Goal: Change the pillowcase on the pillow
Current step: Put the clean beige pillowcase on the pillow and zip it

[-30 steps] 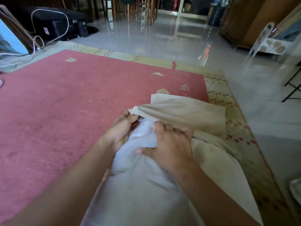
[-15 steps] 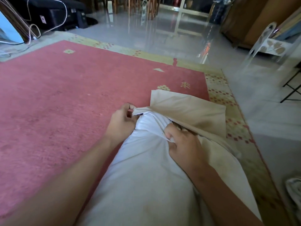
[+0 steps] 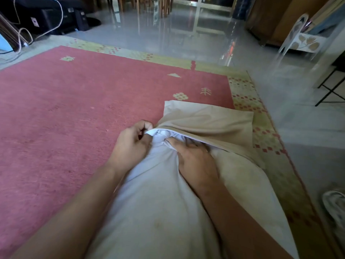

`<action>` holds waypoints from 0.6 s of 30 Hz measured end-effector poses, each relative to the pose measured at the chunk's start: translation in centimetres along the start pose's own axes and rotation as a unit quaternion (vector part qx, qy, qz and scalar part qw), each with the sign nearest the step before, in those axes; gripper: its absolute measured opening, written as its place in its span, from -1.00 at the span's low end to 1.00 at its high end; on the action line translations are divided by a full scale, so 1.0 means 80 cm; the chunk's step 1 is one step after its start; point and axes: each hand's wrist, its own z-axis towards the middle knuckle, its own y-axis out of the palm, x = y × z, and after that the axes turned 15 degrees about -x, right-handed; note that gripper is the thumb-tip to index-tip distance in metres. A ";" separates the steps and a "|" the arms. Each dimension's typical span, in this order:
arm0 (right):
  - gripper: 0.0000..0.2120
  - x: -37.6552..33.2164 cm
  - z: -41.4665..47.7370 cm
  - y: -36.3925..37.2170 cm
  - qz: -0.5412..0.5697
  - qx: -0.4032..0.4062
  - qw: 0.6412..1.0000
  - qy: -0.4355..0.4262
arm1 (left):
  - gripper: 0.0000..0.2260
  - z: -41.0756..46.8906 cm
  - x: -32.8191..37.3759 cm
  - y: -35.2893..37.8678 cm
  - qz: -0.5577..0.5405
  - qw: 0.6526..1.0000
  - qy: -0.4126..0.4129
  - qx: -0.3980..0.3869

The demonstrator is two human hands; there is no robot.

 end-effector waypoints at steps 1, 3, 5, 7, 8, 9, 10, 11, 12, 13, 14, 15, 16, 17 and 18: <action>-0.52 -0.001 0.000 0.004 -0.016 0.002 1.000 0.012 | -0.90 0.001 -0.001 0.001 -0.029 1.000 -0.004 -0.002; -0.54 -0.006 -0.004 0.007 -0.042 0.018 0.999 0.029 | -0.96 0.001 0.001 0.005 -0.086 0.996 0.000 -0.010; -0.53 -0.015 -0.007 0.006 -0.052 0.020 0.998 0.026 | -0.91 0.002 0.004 0.006 -0.108 0.994 0.012 -0.017; -0.48 -0.021 -0.008 0.001 -0.034 -0.017 0.999 0.030 | -0.87 0.000 0.003 0.005 -0.122 0.992 0.019 -0.031; -0.47 -0.023 -0.007 -0.001 -0.021 -0.041 0.998 0.040 | -0.85 -0.001 0.002 0.003 -0.132 0.990 0.021 -0.043; -0.49 -0.024 -0.005 -0.003 -0.005 -0.074 0.996 0.055 | -0.83 -0.003 -0.001 0.002 -0.141 0.988 0.022 -0.055; -0.52 -0.025 -0.001 -0.004 0.015 -0.110 0.991 0.073 | -0.79 -0.005 -0.004 0.001 -0.145 0.987 0.019 -0.067; -0.56 -0.027 0.004 -0.003 0.036 -0.139 0.986 0.089 | -0.76 -0.007 -0.008 -0.001 -0.138 0.987 0.015 -0.076; -0.58 -0.030 0.009 -0.003 0.052 -0.159 0.981 0.100 | -0.74 -0.008 -0.013 -0.004 -0.120 0.989 0.014 -0.083; -0.58 -0.033 0.013 -0.003 0.063 -0.173 0.977 0.103 | -0.74 -0.009 -0.018 -0.007 -0.098 0.991 0.016 -0.091; -0.56 -0.036 0.016 -0.003 0.071 -0.185 0.975 0.100 | -0.77 -0.010 -0.022 -0.011 -0.077 0.992 0.019 -0.094; -0.53 -0.037 0.016 -0.001 0.075 -0.196 0.973 0.094 | -0.79 -0.011 -0.026 -0.014 -0.069 0.993 0.022 -0.092; -0.50 -0.038 0.015 -0.001 0.073 -0.206 0.972 0.084 | -0.82 -0.012 -0.029 -0.015 -0.079 0.993 0.020 -0.081; -0.45 -0.038 0.012 0.000 0.069 -0.213 0.972 0.075 | -0.85 -0.013 -0.032 -0.014 -0.106 0.992 0.008 -0.064; -0.39 -0.039 0.007 0.001 0.063 -0.211 0.973 0.067 | -0.88 -0.013 -0.034 -0.011 -0.137 0.989 -0.013 -0.044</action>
